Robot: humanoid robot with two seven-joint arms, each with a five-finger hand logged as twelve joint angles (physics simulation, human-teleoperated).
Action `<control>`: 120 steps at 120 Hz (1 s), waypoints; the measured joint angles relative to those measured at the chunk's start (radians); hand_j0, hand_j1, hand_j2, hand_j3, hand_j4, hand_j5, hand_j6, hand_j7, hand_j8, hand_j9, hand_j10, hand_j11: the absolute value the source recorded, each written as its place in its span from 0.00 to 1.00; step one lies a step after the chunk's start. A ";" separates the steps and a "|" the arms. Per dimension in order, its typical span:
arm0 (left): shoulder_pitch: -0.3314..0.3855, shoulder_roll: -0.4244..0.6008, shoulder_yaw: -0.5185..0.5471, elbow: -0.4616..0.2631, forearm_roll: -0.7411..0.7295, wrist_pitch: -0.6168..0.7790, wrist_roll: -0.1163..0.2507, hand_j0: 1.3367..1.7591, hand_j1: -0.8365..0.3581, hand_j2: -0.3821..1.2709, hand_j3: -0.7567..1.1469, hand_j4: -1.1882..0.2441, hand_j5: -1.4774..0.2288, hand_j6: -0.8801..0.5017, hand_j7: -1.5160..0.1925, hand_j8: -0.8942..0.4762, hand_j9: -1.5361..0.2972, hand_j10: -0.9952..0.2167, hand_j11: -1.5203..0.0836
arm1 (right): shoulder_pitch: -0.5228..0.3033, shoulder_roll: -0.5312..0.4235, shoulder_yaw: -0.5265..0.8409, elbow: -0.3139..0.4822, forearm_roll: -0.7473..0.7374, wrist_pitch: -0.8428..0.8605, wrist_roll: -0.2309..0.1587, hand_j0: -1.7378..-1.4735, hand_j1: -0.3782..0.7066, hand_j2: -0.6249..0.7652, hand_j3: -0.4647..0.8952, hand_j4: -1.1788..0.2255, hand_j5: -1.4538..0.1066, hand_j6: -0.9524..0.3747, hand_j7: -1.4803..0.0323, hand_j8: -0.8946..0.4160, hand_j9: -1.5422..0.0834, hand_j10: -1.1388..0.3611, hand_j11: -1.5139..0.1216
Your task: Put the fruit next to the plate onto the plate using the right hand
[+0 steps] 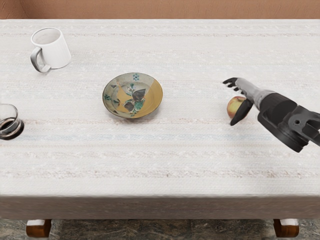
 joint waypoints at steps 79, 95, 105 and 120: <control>0.001 0.000 0.000 0.000 0.000 0.000 0.000 0.76 0.76 0.26 0.40 0.67 0.69 0.47 0.71 0.48 0.67 0.63 0.76 | -0.044 0.059 0.000 -0.129 -0.003 -0.092 0.000 0.30 0.37 0.41 0.34 0.61 0.67 0.48 0.71 0.44 0.70 0.55 0.68; 0.000 0.000 0.000 0.000 0.000 0.000 0.000 0.76 0.76 0.26 0.40 0.67 0.69 0.47 0.71 0.48 0.67 0.63 0.76 | -0.040 0.078 0.000 -0.138 0.003 -0.083 0.000 0.30 0.41 0.40 0.34 0.59 0.64 0.45 0.68 0.43 0.67 0.52 0.65; 0.000 0.000 0.000 0.000 0.000 0.000 0.000 0.76 0.76 0.26 0.40 0.67 0.69 0.47 0.71 0.48 0.67 0.63 0.76 | -0.039 0.083 0.000 -0.140 0.006 -0.081 0.000 0.30 0.44 0.40 0.34 0.56 0.62 0.43 0.65 0.45 0.64 0.50 0.62; 0.001 0.000 0.000 0.000 0.000 0.000 0.000 0.76 0.76 0.26 0.40 0.67 0.69 0.47 0.71 0.48 0.67 0.63 0.76 | -0.038 0.086 0.000 -0.141 0.008 -0.075 -0.001 0.31 0.47 0.41 0.34 0.53 0.58 0.43 0.61 0.47 0.61 0.49 0.59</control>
